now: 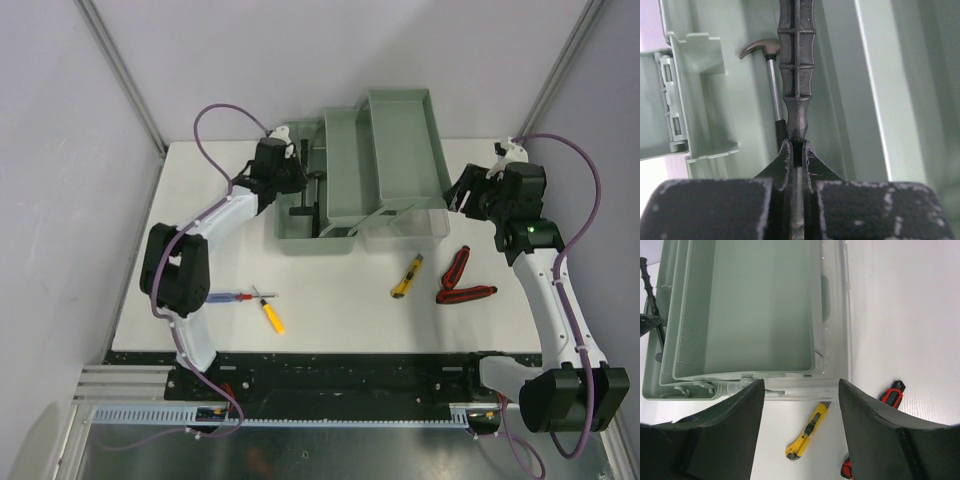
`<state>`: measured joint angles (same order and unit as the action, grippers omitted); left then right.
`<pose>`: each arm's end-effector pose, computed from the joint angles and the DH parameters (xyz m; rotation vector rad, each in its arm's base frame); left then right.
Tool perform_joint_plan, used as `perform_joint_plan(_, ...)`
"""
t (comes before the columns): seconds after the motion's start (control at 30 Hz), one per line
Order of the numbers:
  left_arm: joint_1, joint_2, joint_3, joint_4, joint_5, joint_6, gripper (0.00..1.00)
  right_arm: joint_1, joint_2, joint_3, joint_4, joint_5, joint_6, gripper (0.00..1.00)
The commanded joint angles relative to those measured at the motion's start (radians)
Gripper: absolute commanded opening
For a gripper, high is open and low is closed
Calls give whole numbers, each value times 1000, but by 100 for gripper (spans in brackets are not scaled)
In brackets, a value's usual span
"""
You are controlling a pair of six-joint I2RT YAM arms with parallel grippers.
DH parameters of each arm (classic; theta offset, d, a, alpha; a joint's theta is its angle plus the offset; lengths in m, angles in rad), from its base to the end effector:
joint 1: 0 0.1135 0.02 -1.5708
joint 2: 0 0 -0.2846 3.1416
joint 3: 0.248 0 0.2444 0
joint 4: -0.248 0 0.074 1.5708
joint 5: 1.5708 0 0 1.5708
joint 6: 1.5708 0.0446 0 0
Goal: Pack the tool kit
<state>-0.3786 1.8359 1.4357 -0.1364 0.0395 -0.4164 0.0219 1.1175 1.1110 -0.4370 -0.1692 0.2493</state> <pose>0.4064 -0.1635 0.2905 -0.0165 2.1498 -0.5124 0.2390 0.0127 0.3772 0.1217 2.0205 0.3425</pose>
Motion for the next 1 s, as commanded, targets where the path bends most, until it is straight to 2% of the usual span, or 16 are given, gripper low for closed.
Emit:
perform_joint_plan(0.0,-15,54,-2,21,-92,21,0,-6,-6,17,24,7,-3,65)
perform_joint_plan(0.27,-30,177,58,-5,-85,25,0,-5,1,16,27,8,14,65)
perform_joint_plan(0.43,-30,215,70,-20,-93,26,8,-5,-17,17,35,6,29,64)
perform_joint_plan(0.53,-30,232,76,-30,-101,26,17,-5,-29,18,43,2,40,64)
perform_joint_plan(0.7,-30,221,91,-58,-134,23,46,-6,-41,18,46,4,44,65)
perform_joint_plan(0.8,-30,177,93,-67,-151,23,61,-6,-49,18,50,3,44,65)
perform_joint_plan(0.97,-30,44,75,-73,-140,9,68,-5,-50,19,53,-7,49,65)
